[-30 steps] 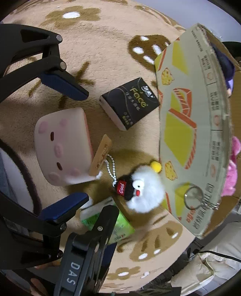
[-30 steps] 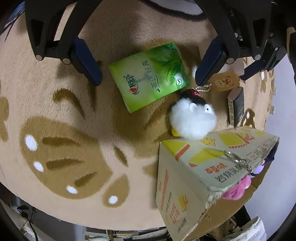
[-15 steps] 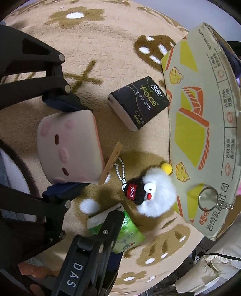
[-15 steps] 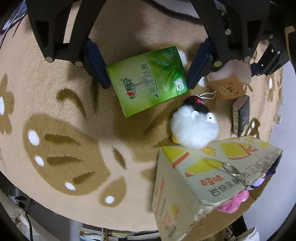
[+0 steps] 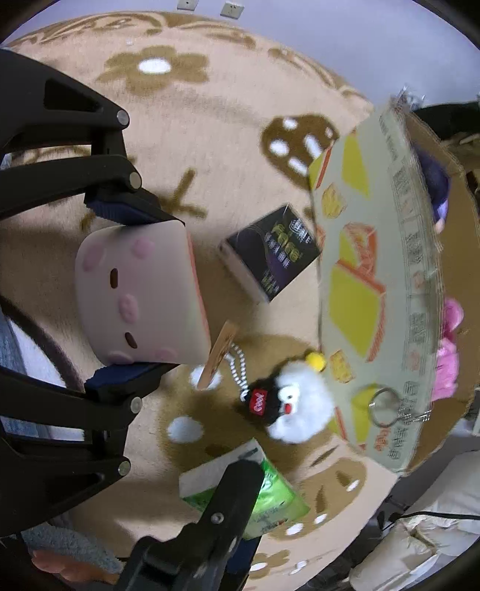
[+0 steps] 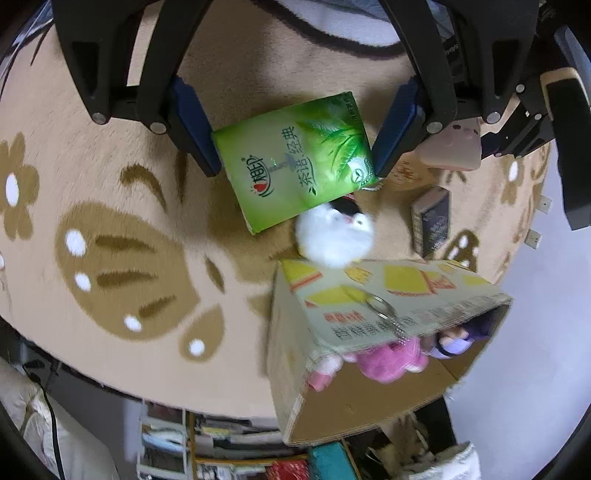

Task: Organize soft objects
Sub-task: 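Lift the pig cushion with the left tool while the right tool lifts the green pack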

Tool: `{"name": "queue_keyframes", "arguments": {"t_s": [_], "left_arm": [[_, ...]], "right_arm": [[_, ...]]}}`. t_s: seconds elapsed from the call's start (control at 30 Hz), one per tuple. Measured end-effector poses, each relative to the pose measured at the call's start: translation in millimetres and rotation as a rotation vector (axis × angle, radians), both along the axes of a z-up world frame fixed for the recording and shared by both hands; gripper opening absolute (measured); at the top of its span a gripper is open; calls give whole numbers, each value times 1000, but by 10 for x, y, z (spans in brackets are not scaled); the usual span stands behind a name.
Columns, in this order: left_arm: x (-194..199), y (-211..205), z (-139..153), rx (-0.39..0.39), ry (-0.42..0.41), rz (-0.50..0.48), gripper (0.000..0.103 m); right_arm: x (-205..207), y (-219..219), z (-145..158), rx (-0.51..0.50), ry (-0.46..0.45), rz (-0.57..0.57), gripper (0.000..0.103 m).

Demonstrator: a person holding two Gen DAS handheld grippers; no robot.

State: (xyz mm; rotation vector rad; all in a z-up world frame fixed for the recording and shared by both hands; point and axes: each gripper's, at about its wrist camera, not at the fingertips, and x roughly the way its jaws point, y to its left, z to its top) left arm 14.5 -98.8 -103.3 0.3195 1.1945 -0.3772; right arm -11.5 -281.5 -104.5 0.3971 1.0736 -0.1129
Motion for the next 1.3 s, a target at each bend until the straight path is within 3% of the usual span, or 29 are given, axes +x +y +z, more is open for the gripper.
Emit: {"name": "queue_keyframes", "arguments": {"t_s": [0.37, 0.63, 0.97, 1.3], "left_arm": [[5, 392, 765, -61, -211, 124, 60], [92, 543, 1196, -147, -383, 137, 60], [206, 519, 1502, -190, -544, 105, 60], [450, 348, 1523, -227, -577, 82, 60]], "right_arm": [[-169, 216, 532, -65, -252, 36, 87], [-264, 207, 827, -80, -415, 21, 87], [-153, 155, 962, -103, -493, -1, 87], [145, 118, 1008, -137, -534, 11, 87]]}}
